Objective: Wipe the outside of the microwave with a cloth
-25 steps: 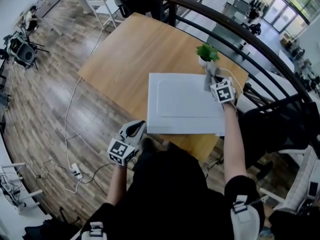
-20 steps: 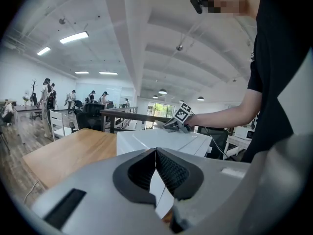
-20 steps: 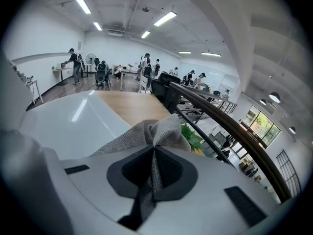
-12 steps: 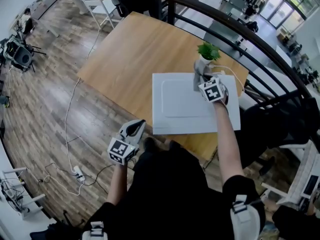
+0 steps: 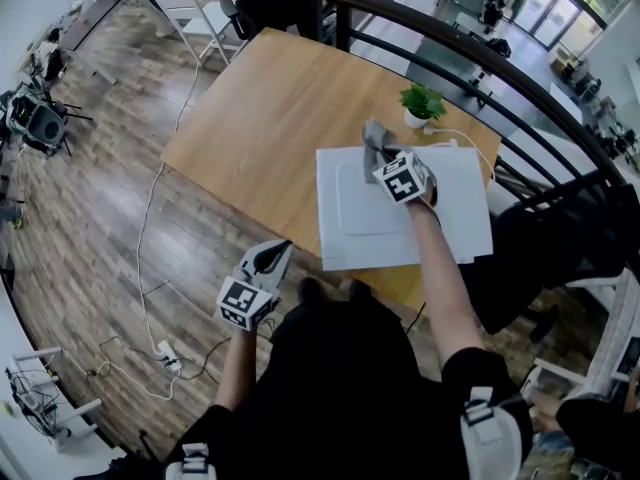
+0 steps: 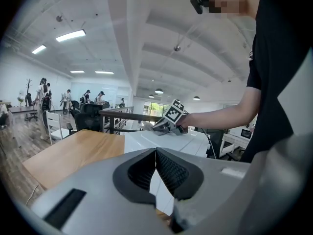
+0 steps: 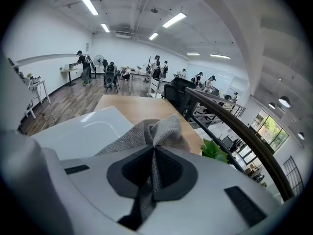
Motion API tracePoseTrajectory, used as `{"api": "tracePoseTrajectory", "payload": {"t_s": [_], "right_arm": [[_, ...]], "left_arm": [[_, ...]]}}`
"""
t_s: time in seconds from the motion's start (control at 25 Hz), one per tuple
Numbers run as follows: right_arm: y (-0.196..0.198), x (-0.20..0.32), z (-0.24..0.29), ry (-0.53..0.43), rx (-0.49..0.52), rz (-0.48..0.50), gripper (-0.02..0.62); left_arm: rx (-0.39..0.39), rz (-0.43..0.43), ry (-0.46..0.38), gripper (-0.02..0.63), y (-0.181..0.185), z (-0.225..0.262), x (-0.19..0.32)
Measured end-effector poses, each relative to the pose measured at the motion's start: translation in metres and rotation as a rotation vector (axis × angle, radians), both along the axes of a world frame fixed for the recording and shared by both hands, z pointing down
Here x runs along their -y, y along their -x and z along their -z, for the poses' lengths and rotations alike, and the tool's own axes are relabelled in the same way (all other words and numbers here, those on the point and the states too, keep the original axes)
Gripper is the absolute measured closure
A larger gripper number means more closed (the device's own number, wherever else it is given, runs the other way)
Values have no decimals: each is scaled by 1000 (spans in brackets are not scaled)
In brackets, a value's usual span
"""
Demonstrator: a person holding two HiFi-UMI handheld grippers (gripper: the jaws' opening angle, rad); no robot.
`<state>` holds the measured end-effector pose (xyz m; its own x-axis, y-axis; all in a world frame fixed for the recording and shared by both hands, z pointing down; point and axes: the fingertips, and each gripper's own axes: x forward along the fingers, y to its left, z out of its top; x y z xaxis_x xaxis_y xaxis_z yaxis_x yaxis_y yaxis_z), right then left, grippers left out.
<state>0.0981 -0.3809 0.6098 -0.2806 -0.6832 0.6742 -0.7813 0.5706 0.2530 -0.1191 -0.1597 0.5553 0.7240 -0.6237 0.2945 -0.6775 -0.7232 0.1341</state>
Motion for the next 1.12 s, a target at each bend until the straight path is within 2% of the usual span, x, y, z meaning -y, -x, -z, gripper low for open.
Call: {"api": "tracePoseTrajectory", "payload": {"t_s": [0.32,0.6,0.84,1.12], "right_arm": [[48,-2,-8,2,12,23,589],[96,-4,-14,11,0,42,589],[123,-4,-4,-5,0,34,589],[138,-5,-9,5,-6,22,589]], "left_arm": [[11,-38,-10,603,21,2,-3],[17,-35,-17,603,62,-4,-5],[12,-33,-3,603,95,-11,-2],[-3,-52,-11,603,108,-12,0]]}}
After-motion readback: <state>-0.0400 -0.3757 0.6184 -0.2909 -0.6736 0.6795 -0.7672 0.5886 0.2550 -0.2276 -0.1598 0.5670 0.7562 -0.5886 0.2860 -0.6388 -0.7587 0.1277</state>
